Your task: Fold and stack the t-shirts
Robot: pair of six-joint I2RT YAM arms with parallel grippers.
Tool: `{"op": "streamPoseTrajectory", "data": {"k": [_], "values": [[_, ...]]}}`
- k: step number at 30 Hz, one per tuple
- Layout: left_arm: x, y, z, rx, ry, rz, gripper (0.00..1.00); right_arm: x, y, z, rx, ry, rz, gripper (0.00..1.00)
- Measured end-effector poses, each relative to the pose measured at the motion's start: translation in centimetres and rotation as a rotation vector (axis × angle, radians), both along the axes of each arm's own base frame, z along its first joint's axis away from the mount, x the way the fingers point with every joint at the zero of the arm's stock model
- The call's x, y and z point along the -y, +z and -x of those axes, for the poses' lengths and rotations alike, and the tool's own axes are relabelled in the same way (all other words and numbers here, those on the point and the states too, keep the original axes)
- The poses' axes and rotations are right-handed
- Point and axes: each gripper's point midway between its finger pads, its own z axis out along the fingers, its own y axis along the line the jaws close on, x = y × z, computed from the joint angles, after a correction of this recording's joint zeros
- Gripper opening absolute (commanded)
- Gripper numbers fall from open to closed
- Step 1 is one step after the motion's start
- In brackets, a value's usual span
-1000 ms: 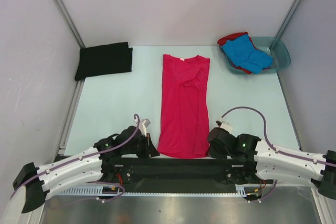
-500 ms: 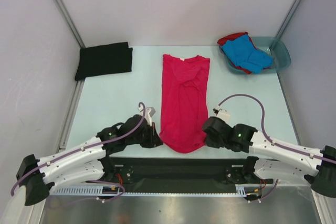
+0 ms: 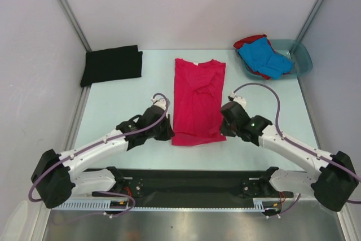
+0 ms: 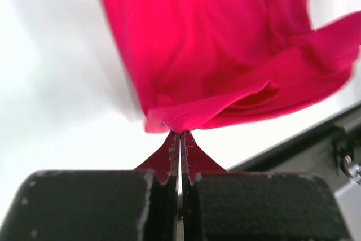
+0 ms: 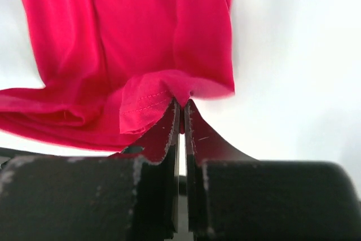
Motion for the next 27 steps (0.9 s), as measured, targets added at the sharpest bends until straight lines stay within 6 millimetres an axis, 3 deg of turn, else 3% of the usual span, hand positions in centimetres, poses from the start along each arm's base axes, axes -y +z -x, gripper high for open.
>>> {"op": "streamPoseTrajectory", "data": {"k": [5, 15, 27], "values": [[-0.8, -0.3, -3.7, 0.011, 0.046, -0.041, 0.00, -0.7, 0.3, -3.6, 0.015, 0.025, 0.008, 0.00], [1.0, 0.5, -12.0, 0.058, 0.041, -0.058, 0.00, -1.6, -1.0, -10.4, -0.018, 0.049, 0.007, 0.00], [0.7, -2.6, -16.7, 0.000, 0.037, -0.068, 0.00, -0.8, -3.8, -15.0, -0.080, 0.042, 0.012, 0.00]]}}
